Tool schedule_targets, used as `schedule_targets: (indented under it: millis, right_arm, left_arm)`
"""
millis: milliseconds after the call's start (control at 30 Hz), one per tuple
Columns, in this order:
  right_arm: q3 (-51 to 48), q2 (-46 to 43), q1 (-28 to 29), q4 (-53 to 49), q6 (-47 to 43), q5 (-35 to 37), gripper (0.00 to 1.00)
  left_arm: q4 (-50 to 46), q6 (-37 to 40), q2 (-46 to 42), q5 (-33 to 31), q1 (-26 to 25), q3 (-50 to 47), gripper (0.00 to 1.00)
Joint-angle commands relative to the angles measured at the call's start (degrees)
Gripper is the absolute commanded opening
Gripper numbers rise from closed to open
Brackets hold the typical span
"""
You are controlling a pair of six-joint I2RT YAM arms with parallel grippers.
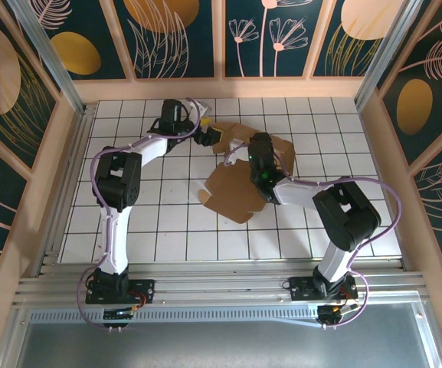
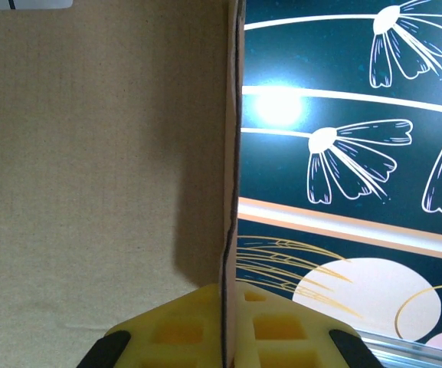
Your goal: Fold the paper box
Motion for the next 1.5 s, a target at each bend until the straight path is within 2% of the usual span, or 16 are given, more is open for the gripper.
schedule_targets:
  millis: [0,133,267,367,500,633,700,767,867,967,1067,1167,1233,1267,1367,1467]
  right_arm:
    - [0.08,-0.66,0.38,2.02,1.43,-0.48,0.08]
    - [0.17,0.08,0.75,2.70,1.85,-0.13,0.08]
    - [0.52,0.56,1.15,2.42,2.81,0.36,0.08]
    - [0.70,0.60,1.15,2.43,3.33,0.59,0.08]
    - [0.70,1.01,1.47,3.27,3.79,1.53,0.08]
    - [0.69,2.19,2.48,4.93,4.44,3.67,0.09]
    - [0.95,2.50,3.42,4.68,6.59,4.78,0.11]
    - [1.58,2.26,4.65,1.61,10.07,5.36,0.16]
    - [4.72,1.57,6.41,-9.92,18.98,5.87,0.25]
    - [8.78,0.38,7.63,-22.96,29.72,4.48,0.36]
    - [14.91,-1.78,8.69,-40.54,42.45,-1.73,0.51]
    - [22.34,-4.01,8.43,-56.49,53.57,-13.60,0.54]
    - [24.98,-7.10,6.88,-61.31,56.22,-21.26,0.55]
    - [26.06,-9.03,4.95,-62.51,57.11,-25.97,0.56]
    - [30.16,-12.36,-6.33,-62.01,63.92,-42.67,0.71]
    - [37.76,-8.01,-16.83,-63.38,68.45,-53.06,0.83]
  left_arm:
    - [-3.78,4.21,1.11,6.97,-1.22,2.16,0.82]
    - [-4.24,5.89,2.14,10.83,-3.23,4.18,0.71]
    - [-4.48,5.47,3.82,6.94,-4.34,6.18,0.54]
    - [-3.54,4.04,3.84,5.41,-4.54,5.83,0.46]
    - [-2.37,-0.27,3.29,-0.61,-5.10,4.54,0.23]
    - [1.01,-4.75,0.68,-7.91,-6.10,0.65,0.22]
    - [3.41,-7.47,-1.40,-11.86,-6.38,-1.77,0.16]
    - [7.40,-9.49,-4.00,-15.16,-6.86,-5.52,0.10]
    - [12.92,-6.81,-7.67,-21.60,-8.52,-11.66,0.01]
    - [15.24,-4.72,-7.72,-24.71,-9.03,-13.71,0.00]
    - [14.44,-2.16,-5.55,-26.20,-9.03,-12.33,0.00]
    - [18.82,-0.51,-4.80,-24.20,-9.03,-13.68,0.00]
    - [19.43,1.14,-4.79,-21.93,-9.03,-13.74,0.00]
    - [19.10,1.86,-4.67,-21.15,-9.03,-13.44,0.00]
    - [18.09,4.07,-4.55,-18.85,-9.03,-12.76,0.00]
    - [15.84,7.95,-4.28,-14.69,-9.03,-12.01,0.00]
